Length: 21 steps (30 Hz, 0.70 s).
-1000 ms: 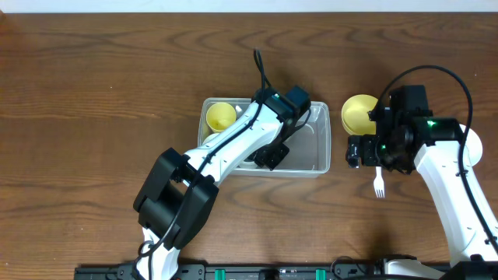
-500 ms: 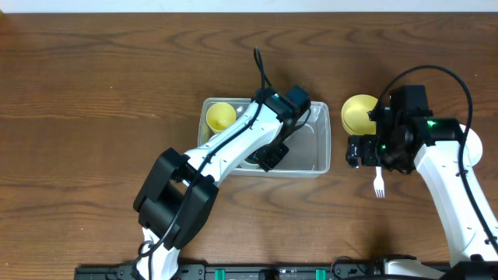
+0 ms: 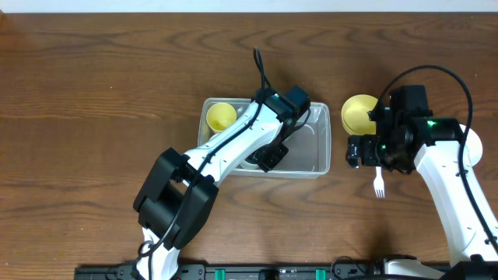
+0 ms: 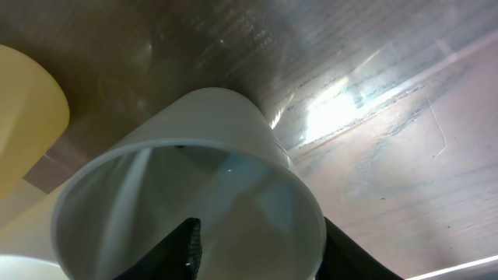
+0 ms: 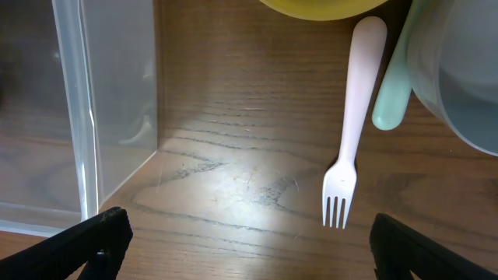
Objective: Pack container
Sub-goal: 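Carry the light blue cup into the container and release it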
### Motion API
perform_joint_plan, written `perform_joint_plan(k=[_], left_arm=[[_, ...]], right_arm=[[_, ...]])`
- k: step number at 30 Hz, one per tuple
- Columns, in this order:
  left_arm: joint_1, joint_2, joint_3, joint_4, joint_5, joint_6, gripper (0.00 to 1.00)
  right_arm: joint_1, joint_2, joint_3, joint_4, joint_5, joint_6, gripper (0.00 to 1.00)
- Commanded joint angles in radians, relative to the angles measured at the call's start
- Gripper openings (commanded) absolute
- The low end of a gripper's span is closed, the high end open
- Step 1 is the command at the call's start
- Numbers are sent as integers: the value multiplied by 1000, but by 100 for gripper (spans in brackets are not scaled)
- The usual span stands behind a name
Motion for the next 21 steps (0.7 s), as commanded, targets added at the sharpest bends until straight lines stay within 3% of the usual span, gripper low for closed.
perform_joint_plan(k=[1,12,21], left_arm=[[0,-53,4,-6,-11,-5,47],[0,-197,6,-3,-12,-5,48],[0,-206,6,29,-12,-4,53]], right_arm=[[13,-1,14,0,4,9,99],[13,-1,14,-1,4,9,99],[13,-1,14,0,4,9,99]])
